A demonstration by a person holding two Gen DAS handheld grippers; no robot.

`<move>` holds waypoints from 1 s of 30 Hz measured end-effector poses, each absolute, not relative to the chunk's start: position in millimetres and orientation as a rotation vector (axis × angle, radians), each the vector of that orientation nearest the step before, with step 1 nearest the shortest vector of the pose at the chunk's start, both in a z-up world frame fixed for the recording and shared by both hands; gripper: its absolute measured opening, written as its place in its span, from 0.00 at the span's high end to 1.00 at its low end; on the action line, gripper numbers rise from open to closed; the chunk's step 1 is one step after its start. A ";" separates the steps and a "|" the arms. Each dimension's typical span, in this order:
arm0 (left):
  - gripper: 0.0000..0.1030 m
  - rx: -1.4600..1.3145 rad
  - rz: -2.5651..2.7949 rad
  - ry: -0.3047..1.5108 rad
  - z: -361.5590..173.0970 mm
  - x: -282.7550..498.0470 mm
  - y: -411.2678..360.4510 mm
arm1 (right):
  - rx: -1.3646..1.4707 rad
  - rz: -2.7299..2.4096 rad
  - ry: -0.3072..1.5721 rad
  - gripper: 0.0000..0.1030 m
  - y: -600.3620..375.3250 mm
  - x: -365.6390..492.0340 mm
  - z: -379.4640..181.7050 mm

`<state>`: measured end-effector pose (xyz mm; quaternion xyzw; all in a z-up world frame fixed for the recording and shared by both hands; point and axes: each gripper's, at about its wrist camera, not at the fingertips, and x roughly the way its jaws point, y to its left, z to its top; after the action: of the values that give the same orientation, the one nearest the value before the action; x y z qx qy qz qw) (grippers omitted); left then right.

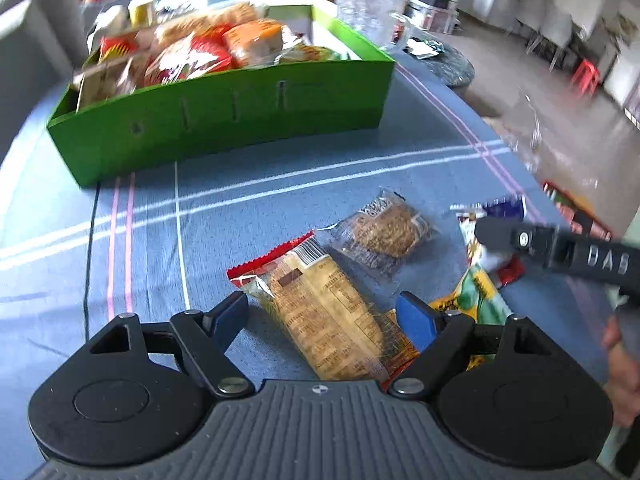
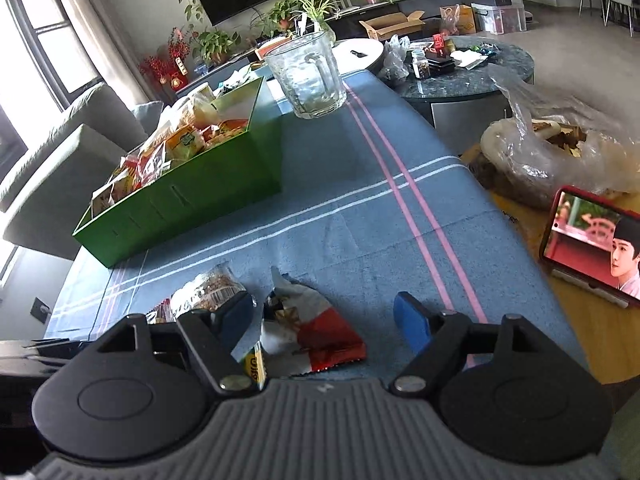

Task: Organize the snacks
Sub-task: 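Move the left tool to the wrapped pastry with red top and grasp it, then lift the pastry with the left tool while the right tool grasps the red-white-blue wrapper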

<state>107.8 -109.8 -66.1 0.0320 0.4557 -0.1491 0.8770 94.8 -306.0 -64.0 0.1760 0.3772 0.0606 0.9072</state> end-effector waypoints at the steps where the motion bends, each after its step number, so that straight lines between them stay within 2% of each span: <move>1: 0.36 0.091 -0.311 0.940 -66.6 105.7 -110.7 | 0.365 0.127 0.777 0.29 -305.9 94.9 -63.6; 4: 0.52 0.147 -0.322 0.910 -66.0 99.8 -108.6 | 0.354 0.124 0.775 0.29 -303.8 95.0 -63.9; 7: 0.63 0.147 -0.335 0.899 -64.5 96.2 -97.1 | 0.345 0.133 0.773 0.29 -299.4 93.2 -63.9; 21: 0.61 0.110 -0.278 0.878 -64.7 89.9 -69.4 | 0.131 0.139 0.745 0.29 -266.4 87.3 -69.5; 24: 0.48 0.118 -0.266 0.877 -68.8 89.4 -70.5 | 0.060 0.110 0.735 0.32 -259.8 85.8 -70.4; 26: 0.45 0.129 -0.260 0.869 -70.8 88.8 -71.7 | 0.058 0.117 0.738 0.33 -259.8 85.9 -69.7; 27: 0.46 0.133 -0.262 0.866 -70.9 88.4 -72.0 | 0.064 0.125 0.740 0.34 -259.4 85.7 -69.1; 29: 0.63 0.140 -0.287 0.861 -69.4 87.0 -72.1 | 0.078 0.138 0.732 0.34 -257.8 85.0 -67.5; 30: 0.64 0.143 -0.294 0.861 -67.6 86.2 -71.9 | 0.082 0.138 0.723 0.34 -256.0 84.5 -66.2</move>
<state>86.2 -71.9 -67.6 0.0692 0.4154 -0.1416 0.8959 84.5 -256.0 -66.2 0.0401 0.3534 0.0677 0.9322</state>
